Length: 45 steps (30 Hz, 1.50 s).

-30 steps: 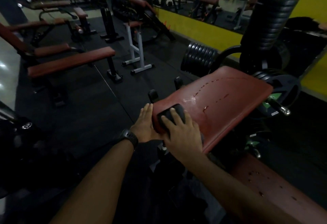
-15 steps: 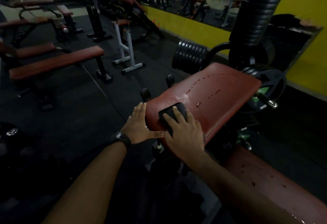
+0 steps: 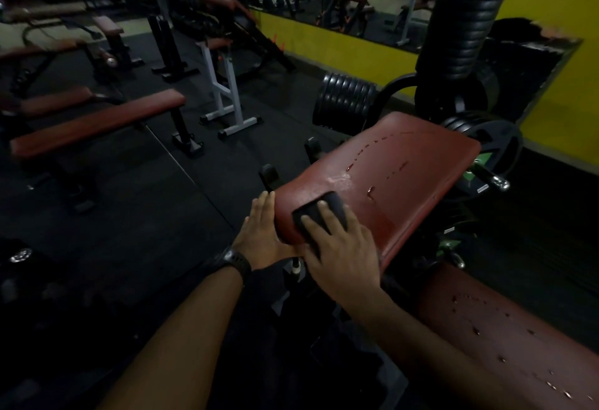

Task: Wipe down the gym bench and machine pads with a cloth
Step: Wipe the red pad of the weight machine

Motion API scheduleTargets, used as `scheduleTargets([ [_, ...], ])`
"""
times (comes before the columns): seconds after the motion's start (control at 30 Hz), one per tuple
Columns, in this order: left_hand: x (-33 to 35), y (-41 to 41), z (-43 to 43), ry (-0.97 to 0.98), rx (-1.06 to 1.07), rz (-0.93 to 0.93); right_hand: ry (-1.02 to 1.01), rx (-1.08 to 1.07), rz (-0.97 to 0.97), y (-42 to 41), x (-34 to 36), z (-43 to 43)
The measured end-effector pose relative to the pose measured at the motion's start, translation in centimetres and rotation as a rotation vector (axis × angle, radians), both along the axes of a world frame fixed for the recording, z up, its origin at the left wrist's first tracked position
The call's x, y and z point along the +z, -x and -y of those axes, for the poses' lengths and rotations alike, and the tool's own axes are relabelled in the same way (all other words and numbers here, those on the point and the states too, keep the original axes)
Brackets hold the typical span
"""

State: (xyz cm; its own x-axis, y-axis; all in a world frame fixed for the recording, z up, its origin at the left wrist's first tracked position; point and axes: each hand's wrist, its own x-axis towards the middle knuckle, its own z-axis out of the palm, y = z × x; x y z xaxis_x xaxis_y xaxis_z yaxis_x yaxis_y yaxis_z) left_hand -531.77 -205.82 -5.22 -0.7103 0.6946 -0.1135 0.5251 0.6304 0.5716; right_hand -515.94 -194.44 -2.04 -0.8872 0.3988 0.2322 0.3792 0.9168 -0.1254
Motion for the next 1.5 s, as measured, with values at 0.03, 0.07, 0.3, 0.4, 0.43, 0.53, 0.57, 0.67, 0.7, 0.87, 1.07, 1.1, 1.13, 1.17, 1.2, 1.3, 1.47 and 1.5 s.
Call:
scheduleTargets([
  [0.03,0.0,0.1,0.0,0.003,-0.005,-0.011,-0.012,0.091,0.031,1.0,0.2,-0.4],
  [0.07,-0.1,0.0,0.0,0.012,-0.006,-0.012,0.002,0.151,0.076,2.1,0.6,-1.2],
  [0.3,0.5,-0.3,0.1,0.022,0.008,0.013,0.138,-0.213,0.061,2.3,1.7,-6.0],
  [0.4,0.4,-0.1,-0.1,0.016,0.005,0.026,0.118,-0.291,-0.001,-0.5,0.9,-2.3],
  [0.43,0.4,-0.1,-0.1,0.014,0.004,0.024,0.119,-0.246,0.008,-0.6,0.8,-1.2],
  [0.53,0.3,-0.1,-0.1,0.011,-0.018,-0.013,0.058,0.024,0.054,1.0,0.8,-0.1],
  [0.57,0.3,-0.1,-0.1,0.014,-0.02,-0.015,0.055,0.097,0.074,2.0,1.0,-0.7],
  [0.67,0.7,-0.2,-0.1,0.018,0.01,0.035,0.058,0.133,0.133,4.8,1.5,-3.8],
  [0.7,0.6,-0.2,-0.1,0.019,0.014,0.047,0.059,0.097,0.142,5.2,1.5,-4.8],
  [0.87,0.8,-0.3,-0.3,0.055,0.013,0.022,0.108,-0.246,0.007,2.7,1.1,-5.0],
  [1.07,0.6,0.0,-0.2,0.011,0.012,0.003,0.002,0.16,0.102,3.8,1.2,-0.6],
  [1.1,0.5,0.1,-0.2,-0.039,0.017,0.021,-0.019,0.23,0.121,4.8,1.3,-1.2],
  [1.13,0.6,0.1,-0.3,-0.07,0.023,0.046,-0.014,0.261,0.138,5.8,1.5,-2.1],
  [1.17,0.7,0.1,-0.3,-0.077,0.021,0.072,0.003,0.262,0.156,6.7,1.6,-3.2],
  [1.2,1.0,-0.1,-0.3,-0.048,0.012,0.094,0.013,0.243,0.176,7.4,1.8,-4.3],
  [1.3,1.0,0.1,-0.3,0.022,0.02,0.103,0.054,0.075,0.175,7.6,2.0,-7.1],
  [1.47,0.7,0.0,-0.3,0.003,0.015,0.084,0.062,-0.078,0.13,4.4,1.6,-4.0],
  [1.5,0.5,0.2,-0.3,-0.017,0.017,0.074,0.052,0.005,0.119,4.3,1.6,-2.9],
])
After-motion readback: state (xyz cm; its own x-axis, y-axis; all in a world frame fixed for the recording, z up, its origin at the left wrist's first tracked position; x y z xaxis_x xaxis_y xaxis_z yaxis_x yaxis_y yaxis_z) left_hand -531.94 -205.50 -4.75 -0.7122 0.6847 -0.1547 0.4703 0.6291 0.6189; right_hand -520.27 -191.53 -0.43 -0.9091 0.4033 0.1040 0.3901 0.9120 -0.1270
